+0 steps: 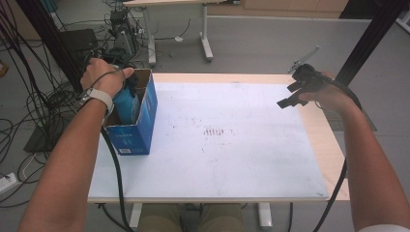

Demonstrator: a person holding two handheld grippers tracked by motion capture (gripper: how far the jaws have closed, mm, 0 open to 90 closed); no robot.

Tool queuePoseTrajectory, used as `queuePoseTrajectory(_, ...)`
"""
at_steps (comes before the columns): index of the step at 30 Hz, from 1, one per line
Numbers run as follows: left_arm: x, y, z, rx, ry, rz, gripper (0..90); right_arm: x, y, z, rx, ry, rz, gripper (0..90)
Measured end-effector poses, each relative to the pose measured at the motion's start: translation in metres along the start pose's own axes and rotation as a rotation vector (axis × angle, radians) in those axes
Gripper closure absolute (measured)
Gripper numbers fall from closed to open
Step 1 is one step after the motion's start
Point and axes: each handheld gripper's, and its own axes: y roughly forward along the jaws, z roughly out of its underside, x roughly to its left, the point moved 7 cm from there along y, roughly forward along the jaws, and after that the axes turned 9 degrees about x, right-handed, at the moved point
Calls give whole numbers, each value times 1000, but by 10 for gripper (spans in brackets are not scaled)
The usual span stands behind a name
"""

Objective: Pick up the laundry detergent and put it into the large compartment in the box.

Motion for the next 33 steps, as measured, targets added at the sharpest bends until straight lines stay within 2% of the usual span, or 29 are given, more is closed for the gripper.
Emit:
queuePoseTrajectory(13,1,19,-4,29,6,13,370,0,5,3,4,8,-6,141)
queuePoseTrajectory(16,1,24,-3,12,10,9,370,0,6,3,6,6,-6,141)
queuePoseTrajectory(18,1,28,-5,36,8,7,371,0,7,3,7,8,-8,142)
queuePoseTrajectory(20,1,32,-4,18,7,4,371,0,7,3,9,10,-8,141)
queuePoseTrajectory(21,2,34,-5,32,7,4,371,0,7,4,7,10,-9,141)
queuePoseTrajectory(24,2,37,-4,19,9,1,371,-1,9,5,11,17,-11,141)
queuePoseTrajectory(25,2,39,-6,31,12,5,371,-1,9,5,10,17,-12,141)
queuePoseTrajectory(33,3,48,-6,36,22,12,371,0,11,3,13,15,-14,141)
